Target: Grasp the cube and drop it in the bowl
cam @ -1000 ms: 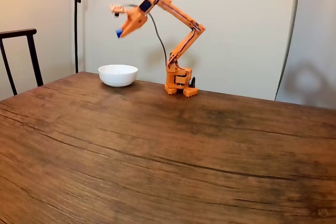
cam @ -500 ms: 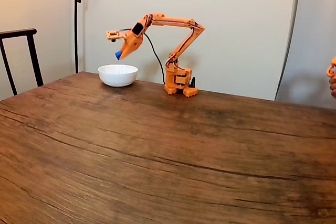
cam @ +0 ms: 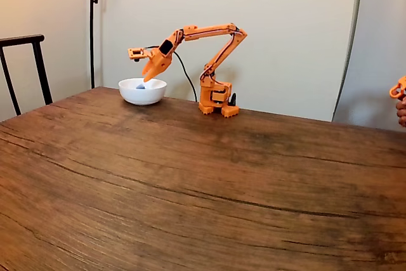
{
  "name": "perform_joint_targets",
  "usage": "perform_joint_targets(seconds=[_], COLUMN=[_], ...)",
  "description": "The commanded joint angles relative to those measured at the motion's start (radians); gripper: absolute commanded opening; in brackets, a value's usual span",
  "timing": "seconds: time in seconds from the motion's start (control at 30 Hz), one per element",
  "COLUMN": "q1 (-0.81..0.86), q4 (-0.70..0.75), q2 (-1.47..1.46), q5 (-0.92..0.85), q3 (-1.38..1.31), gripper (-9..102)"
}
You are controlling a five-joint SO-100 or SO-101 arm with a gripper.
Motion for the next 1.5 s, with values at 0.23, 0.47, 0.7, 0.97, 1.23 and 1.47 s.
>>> perform_joint_targets(seconds=[0.23,0.47,0.7,0.97,1.23,1.47], q1=[-0.046,-0.175,-0.285,-0.509,-0.765,-1.025], q4=[0.160,0.477,0.732,0.928,1.005,0.992], q2=[0.020,0.026,0.209,0.522,0.650,0.655], q5=[-0.009,-0.015,-0.130,-0.368,-0.442,-0.434], q3=[-0.097,-0.382,-0.577,-0.577,-0.578,-0.578], gripper=[16,3,0,0,0,0])
